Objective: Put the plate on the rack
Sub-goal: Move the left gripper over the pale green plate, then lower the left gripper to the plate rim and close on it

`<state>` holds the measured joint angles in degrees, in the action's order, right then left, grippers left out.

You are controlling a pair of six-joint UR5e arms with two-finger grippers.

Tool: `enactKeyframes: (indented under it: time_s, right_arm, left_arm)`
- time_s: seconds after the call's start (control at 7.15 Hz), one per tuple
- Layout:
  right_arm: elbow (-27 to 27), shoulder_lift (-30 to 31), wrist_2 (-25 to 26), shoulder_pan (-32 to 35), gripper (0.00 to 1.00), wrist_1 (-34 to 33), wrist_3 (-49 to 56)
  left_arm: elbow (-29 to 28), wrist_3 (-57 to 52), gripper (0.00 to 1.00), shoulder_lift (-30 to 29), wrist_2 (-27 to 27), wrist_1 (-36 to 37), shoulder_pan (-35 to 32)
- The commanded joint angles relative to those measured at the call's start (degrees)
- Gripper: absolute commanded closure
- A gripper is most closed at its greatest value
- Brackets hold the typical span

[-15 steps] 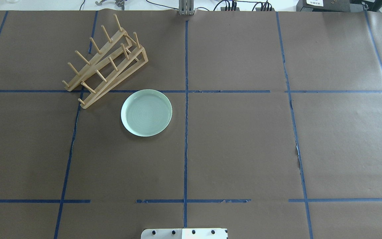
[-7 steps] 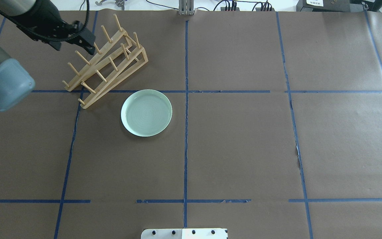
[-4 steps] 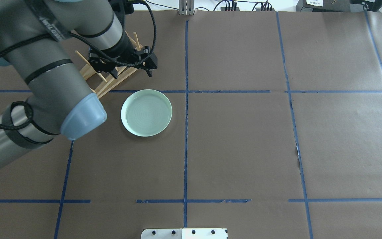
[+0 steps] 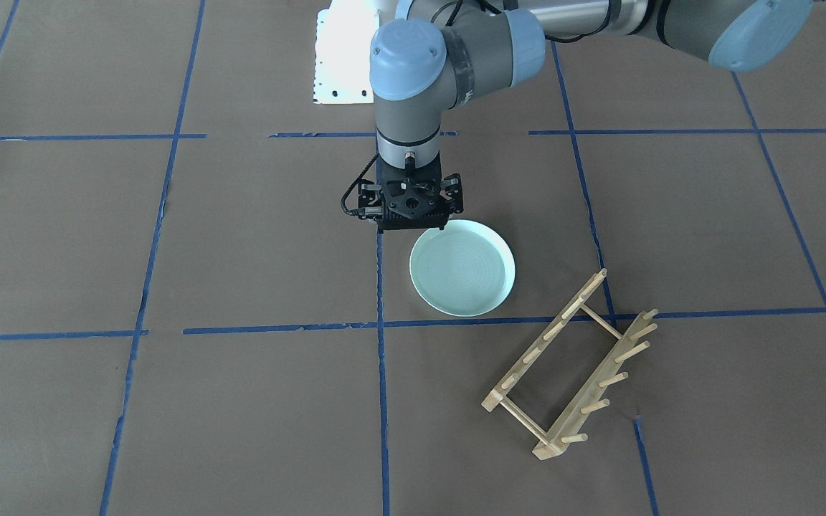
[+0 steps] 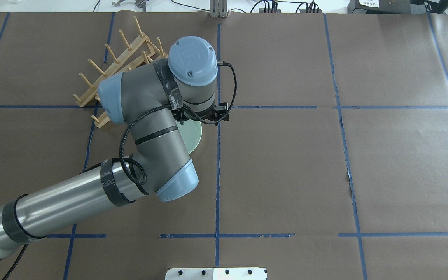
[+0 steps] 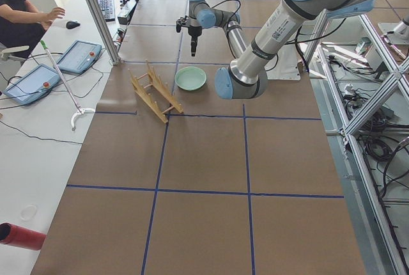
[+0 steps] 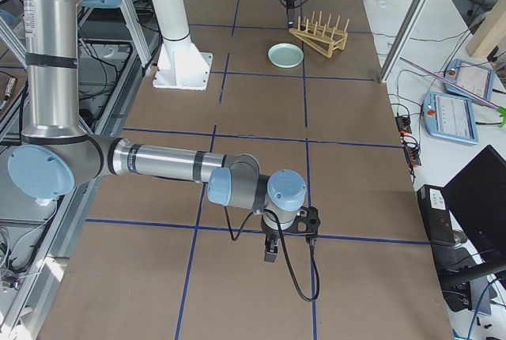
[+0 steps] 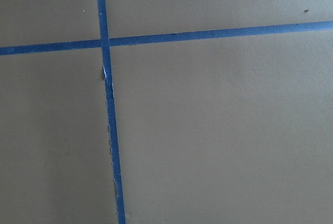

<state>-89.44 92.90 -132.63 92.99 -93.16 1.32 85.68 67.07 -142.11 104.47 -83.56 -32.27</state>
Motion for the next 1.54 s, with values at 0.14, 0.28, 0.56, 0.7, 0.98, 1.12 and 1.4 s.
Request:
enactKeyframes:
  time_s: [0.14,0.28,0.56,0.7,0.98,1.12,1.4]
  right_arm:
    - [-0.04,0.0,0.0,0.0,0.0,0.0,0.0]
    - [-0.04,0.0,0.0,0.0,0.0,0.0,0.0]
    - [-0.04,0.0,0.0,0.0,0.0,0.0,0.0]
    - [0.05,0.0,0.0,0.0,0.0,0.0,0.0]
    - [-0.04,0.0,0.0,0.0,0.0,0.0,0.0]
    - [-0.04,0.0,0.0,0.0,0.0,0.0,0.0]
    - [-0.04,0.0,0.0,0.0,0.0,0.0,0.0]
  left_arm:
    - [-8.76,0.69,0.04,-0.01,-5.76,-9.22,1.33]
    - [-9.39,0.52,0.06,0.25,-5.77,-10.38,1.33]
    - [-9.48,0.34,0.1,0.87,-5.77,-10.74,1.6]
    - [-9.48,0.34,0.11,1.05,-5.77,-11.18,1.95]
    - [-9.48,0.34,0.19,1.48,-5.77,-11.18,2.3]
    - [-9.48,0.43,0.26,2.1,-5.77,-11.88,2.65]
    - [-9.48,0.51,0.4,2.54,-5.69,-13.47,2.74]
